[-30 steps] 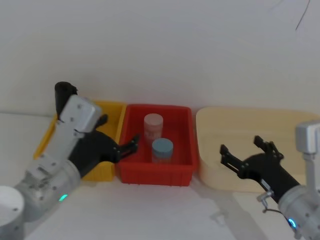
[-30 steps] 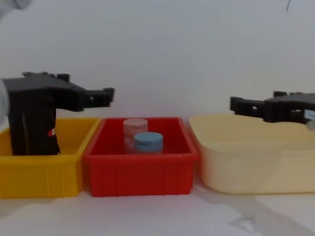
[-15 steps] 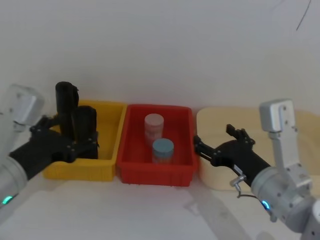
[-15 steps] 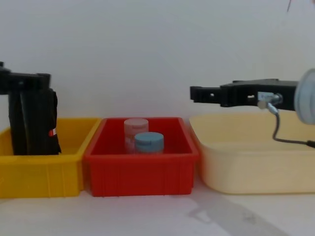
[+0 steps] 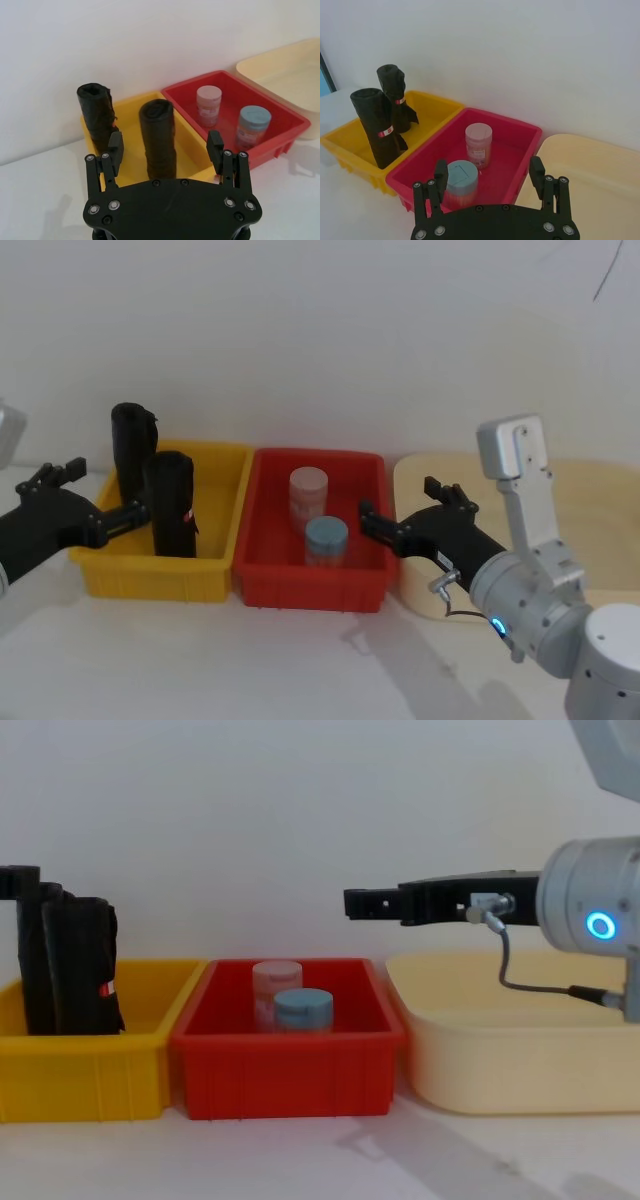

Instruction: Pick up the garbage bag with the one hand and transfer it to the other hand.

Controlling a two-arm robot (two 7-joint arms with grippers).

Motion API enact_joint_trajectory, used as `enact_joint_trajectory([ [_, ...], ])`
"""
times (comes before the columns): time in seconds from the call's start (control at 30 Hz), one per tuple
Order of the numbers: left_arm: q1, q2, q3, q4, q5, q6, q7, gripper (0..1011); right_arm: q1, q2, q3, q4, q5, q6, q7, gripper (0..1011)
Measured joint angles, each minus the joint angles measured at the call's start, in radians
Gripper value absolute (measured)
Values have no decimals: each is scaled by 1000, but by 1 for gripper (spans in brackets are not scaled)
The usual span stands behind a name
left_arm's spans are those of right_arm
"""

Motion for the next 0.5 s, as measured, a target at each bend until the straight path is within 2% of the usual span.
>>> enact_joint_trajectory([
  [0.23,-52,-4,13,86,-19,-25,-36,1000,26,-21,-11,32,-8,14,5,1000],
  [0.5,-128,-7,57,189,-27,-48,-85,1000,46,-37,-19,65,-13,22,17,1000],
])
